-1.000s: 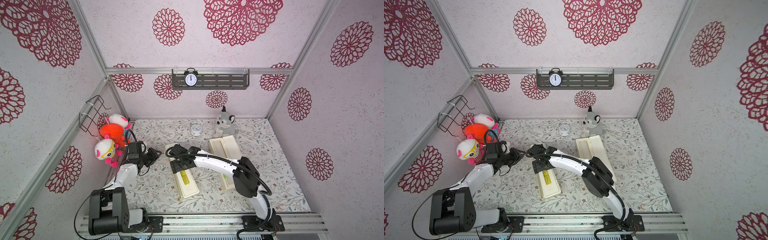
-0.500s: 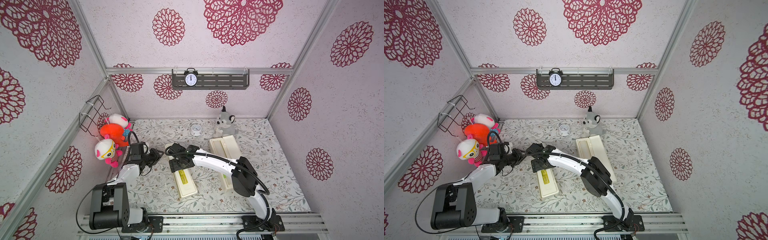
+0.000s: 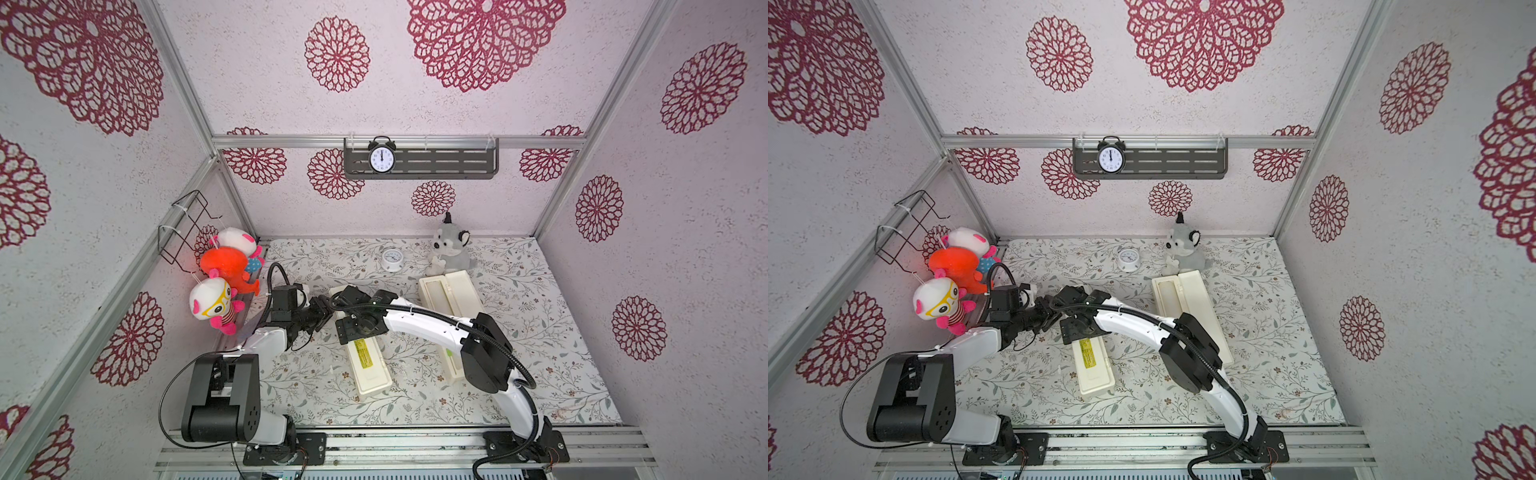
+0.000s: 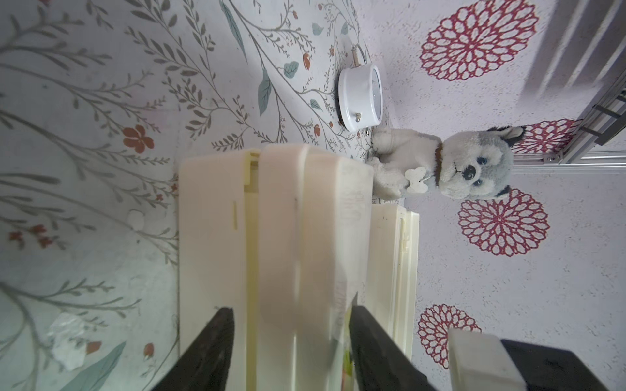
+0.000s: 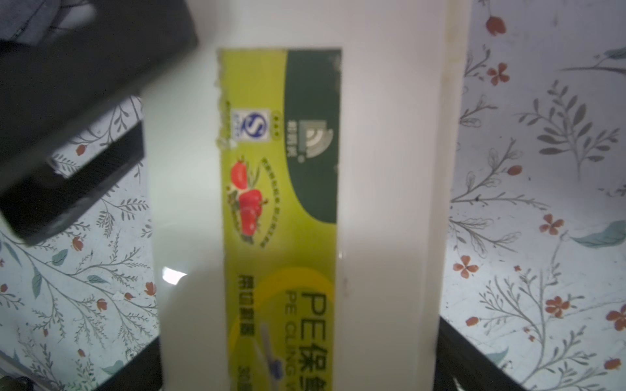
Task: Put plastic wrap rolls into dispensers
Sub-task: Close the lid on the plastic wrap cutting box.
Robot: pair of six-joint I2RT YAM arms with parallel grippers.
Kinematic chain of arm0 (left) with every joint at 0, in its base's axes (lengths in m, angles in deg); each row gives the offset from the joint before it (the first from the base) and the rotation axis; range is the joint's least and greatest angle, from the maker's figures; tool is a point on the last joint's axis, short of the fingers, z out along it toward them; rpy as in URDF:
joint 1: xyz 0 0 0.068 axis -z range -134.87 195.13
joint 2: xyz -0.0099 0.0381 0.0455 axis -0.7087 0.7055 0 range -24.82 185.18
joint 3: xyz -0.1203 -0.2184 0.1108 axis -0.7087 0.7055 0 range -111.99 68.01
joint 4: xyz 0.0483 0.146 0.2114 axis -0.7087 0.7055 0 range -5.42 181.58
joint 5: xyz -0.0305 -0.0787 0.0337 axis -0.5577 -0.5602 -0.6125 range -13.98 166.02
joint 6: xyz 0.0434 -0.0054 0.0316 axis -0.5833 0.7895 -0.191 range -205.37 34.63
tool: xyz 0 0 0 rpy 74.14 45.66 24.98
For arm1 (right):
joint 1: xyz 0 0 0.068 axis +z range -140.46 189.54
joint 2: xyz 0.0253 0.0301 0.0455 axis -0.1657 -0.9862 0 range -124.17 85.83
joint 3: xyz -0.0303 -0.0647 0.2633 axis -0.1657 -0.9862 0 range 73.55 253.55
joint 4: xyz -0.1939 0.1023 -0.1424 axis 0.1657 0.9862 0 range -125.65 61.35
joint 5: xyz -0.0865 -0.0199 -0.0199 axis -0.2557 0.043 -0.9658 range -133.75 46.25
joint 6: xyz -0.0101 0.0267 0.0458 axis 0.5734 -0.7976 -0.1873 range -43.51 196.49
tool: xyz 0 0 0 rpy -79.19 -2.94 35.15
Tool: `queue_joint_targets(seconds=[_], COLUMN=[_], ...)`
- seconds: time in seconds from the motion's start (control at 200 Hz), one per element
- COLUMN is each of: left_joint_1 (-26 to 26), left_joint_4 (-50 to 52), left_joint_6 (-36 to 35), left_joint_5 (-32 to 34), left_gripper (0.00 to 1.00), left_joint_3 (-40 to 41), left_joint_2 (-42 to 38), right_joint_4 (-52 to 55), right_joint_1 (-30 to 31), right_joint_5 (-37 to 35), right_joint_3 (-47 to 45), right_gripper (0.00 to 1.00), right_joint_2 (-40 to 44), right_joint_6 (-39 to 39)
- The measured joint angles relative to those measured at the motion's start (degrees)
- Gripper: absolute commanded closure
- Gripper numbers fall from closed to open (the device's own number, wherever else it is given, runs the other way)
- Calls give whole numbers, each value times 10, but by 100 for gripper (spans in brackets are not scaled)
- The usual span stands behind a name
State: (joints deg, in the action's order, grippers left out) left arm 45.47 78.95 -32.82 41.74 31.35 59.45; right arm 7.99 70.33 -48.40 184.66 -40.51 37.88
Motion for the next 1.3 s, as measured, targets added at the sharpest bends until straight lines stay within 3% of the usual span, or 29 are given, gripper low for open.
queue_joint_targets(seconds=[0.13,0.57,1.081,1.301], left_joint_1=[4,6,11,16], left_joint_4=[-19,-113,-179,-176], left_joint_6=[1,11,9,9], left_joint_5=[0,-12,-9,5], left_gripper=[43,50,51,51], left_joint_3=[5,29,46,53], left_joint_2=[18,47,72,66], right_joint_4=[-1,-21,-172,-255], right_joint_1=[0,-1,-38,-62], right_joint_5=[4,6,92,158], right_joint_3=[0,-28,-228,-356], right_gripper=[1,1,1,2], right_joint_2=[-5,13,196,226], right_joint_6=[1,17,24,13])
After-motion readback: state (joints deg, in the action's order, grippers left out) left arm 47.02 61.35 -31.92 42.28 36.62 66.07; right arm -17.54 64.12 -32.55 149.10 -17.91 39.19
